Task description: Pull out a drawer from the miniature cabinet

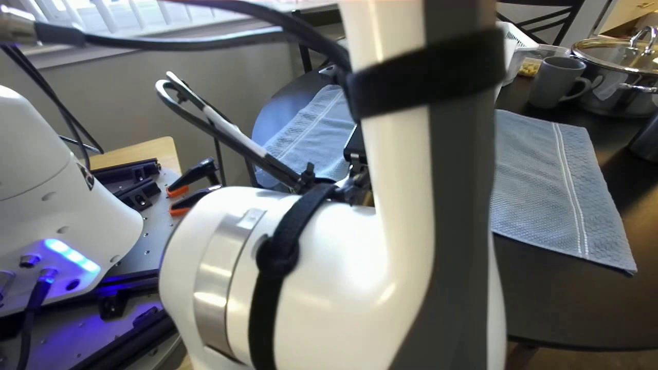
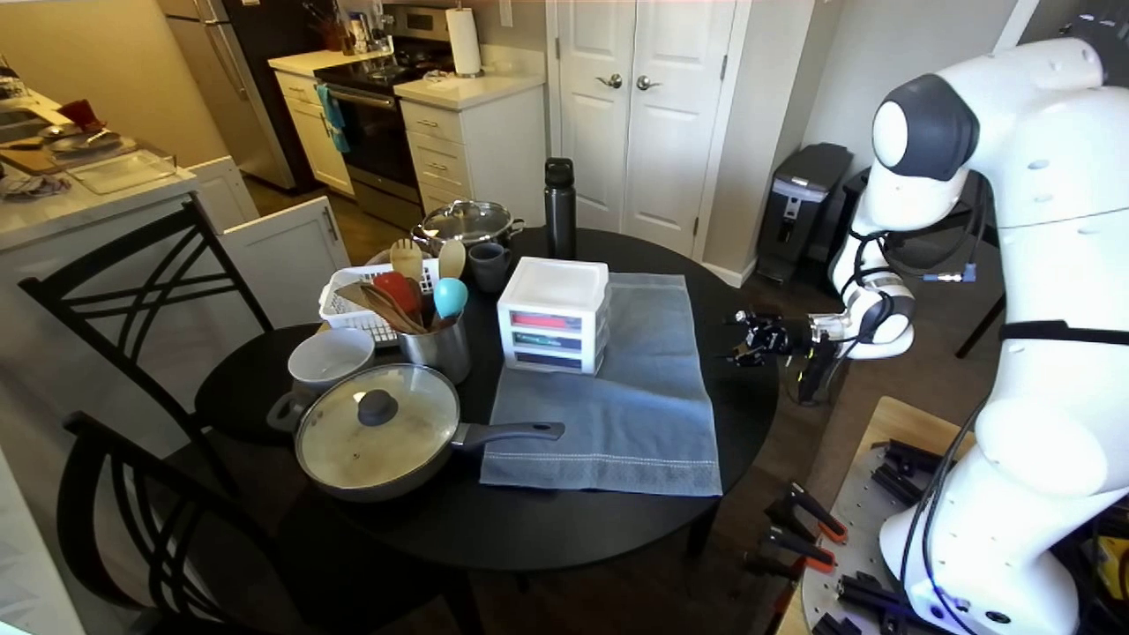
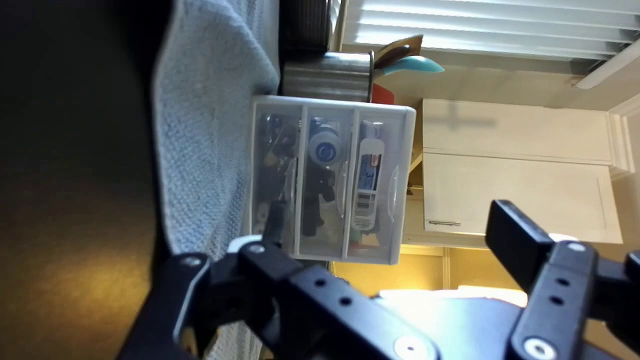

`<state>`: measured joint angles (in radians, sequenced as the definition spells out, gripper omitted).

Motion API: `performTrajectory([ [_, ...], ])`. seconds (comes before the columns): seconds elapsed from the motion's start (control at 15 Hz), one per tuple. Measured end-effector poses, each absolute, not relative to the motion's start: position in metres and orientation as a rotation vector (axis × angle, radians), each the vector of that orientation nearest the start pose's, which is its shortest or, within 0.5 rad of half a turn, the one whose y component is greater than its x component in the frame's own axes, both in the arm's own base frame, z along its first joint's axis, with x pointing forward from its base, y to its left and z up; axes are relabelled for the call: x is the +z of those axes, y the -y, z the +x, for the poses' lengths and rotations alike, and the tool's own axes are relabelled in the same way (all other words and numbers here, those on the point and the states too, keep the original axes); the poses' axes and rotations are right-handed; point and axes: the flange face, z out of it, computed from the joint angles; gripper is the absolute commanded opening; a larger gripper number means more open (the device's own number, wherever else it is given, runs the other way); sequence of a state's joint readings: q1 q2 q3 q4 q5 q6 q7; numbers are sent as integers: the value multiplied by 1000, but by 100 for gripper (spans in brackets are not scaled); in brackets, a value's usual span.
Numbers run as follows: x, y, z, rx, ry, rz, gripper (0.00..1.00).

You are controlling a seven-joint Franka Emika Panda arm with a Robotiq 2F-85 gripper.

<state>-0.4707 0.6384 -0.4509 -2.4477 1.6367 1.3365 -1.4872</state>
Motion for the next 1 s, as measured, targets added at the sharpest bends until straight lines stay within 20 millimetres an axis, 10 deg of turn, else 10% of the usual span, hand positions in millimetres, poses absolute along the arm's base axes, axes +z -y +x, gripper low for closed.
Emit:
performTrajectory([
  [0.67,93,236,306,-697,-657,-1499,100],
  [1.0,127,253,318,-776,-610,-1503,100],
])
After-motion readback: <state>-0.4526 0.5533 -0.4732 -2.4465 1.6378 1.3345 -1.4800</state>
